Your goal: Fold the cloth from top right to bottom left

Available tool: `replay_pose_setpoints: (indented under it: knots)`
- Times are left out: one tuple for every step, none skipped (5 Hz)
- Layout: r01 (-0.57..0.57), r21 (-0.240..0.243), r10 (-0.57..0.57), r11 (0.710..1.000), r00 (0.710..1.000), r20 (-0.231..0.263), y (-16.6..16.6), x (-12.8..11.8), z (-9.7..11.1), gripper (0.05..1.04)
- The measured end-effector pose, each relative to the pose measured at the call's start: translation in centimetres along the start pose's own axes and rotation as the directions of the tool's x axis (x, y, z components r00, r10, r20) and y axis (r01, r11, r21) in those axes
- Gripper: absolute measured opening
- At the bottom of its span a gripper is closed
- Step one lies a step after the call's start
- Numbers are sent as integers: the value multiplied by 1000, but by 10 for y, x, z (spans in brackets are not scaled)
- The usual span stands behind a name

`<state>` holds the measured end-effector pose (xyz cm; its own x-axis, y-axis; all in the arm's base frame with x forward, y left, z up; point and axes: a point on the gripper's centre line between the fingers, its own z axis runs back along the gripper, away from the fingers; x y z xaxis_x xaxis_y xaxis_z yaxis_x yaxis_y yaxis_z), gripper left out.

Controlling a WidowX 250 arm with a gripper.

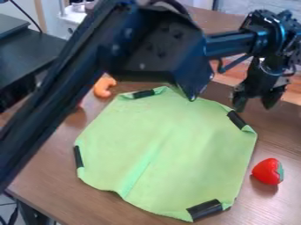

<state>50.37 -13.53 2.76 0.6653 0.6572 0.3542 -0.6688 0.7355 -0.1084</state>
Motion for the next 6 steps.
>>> replay_pose_setpoints:
  knots:
    - [18,12,-19,1000,1000,14,4,-1,-8,999]
    - [32,25,-33,999,999,21,9,-4,-16,999]
    - [43,26,-44,999,999,28,9,-4,-22,999]
    - [35,57,-37,998,999,30,13,-10,-38,958]
    - [11,60,-14,998,998,61,13,-4,-40,685]
    - [-2,65,-3,998,998,69,14,-4,-42,381]
